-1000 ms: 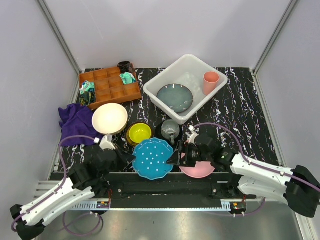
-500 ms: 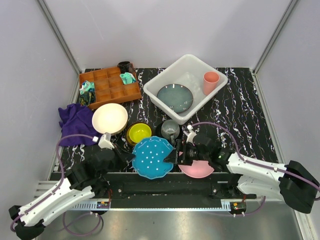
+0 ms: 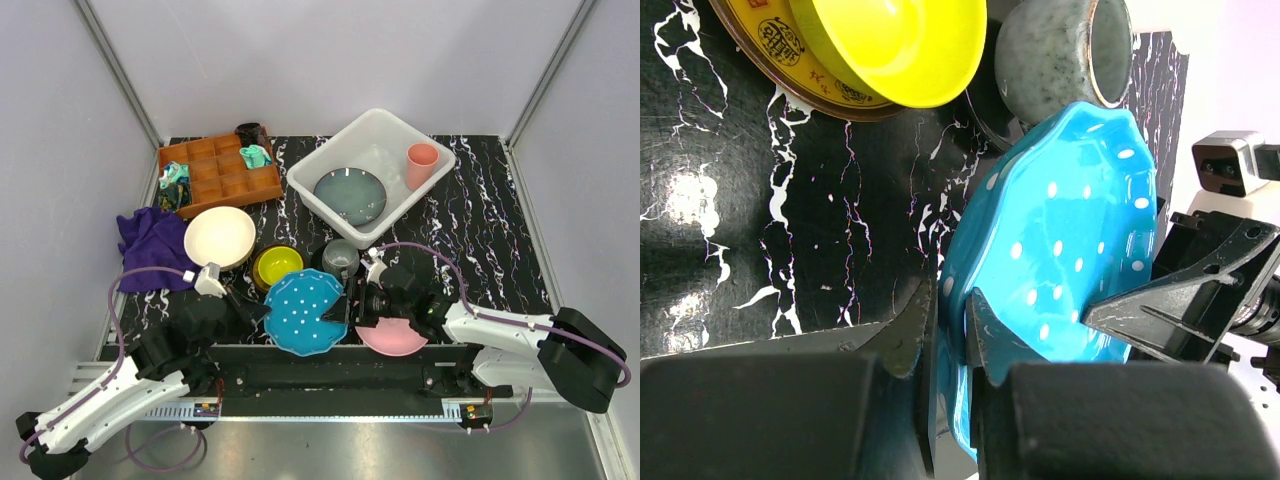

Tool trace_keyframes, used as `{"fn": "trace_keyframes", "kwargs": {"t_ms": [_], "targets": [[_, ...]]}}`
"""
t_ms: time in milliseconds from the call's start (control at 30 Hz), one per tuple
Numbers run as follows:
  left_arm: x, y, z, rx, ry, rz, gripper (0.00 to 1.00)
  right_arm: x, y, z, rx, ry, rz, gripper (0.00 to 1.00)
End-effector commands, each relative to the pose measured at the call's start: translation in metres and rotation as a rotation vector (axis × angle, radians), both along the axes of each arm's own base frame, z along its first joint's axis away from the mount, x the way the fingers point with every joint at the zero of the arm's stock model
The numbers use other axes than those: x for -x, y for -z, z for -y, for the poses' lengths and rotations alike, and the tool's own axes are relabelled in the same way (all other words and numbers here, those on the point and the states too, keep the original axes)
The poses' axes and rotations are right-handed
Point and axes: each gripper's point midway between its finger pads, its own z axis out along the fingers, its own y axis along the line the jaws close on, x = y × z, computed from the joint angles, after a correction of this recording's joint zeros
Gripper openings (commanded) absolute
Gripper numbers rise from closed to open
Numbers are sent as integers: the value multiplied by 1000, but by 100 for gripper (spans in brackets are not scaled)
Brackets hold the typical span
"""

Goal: Place the mixed dishes into the plastic bin
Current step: Pick up the plate at the center of the board.

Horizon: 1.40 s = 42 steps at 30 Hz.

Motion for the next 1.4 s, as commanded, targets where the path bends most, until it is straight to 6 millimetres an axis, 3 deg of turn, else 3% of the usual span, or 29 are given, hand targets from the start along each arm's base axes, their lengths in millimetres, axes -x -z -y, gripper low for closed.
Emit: {"fn": "trace_keyframes", "kwargs": {"t_ms": [0,467,667,767,867,1100,1133,1233,1367], "targets": [[-10,-91,22,297,6,161,0,-9,-31,-18,-92,-13,76,76],[-10,-82,29,300,23,144,0,-13,-46,-25,-133,-22,110,40],[-10,-84,32,294,41,154,0,-15,-52,-26,-141,-18,118,9],[-10,-85,34,289,53,155,0,-16,-56,-26,-136,-16,129,0],[-10,-85,35,288,57,157,7,-18,-65,-25,-138,-15,151,0],[-11,-86,35,289,56,162,32,-20,-98,-26,-178,-9,190,0],[-11,-86,35,289,57,162,41,-20,-106,-27,-190,-10,200,0],[-10,-88,36,299,62,167,57,-21,-110,-25,-191,-5,209,0],[-9,-88,37,296,71,166,67,-22,-112,-24,-184,4,218,0]]}}
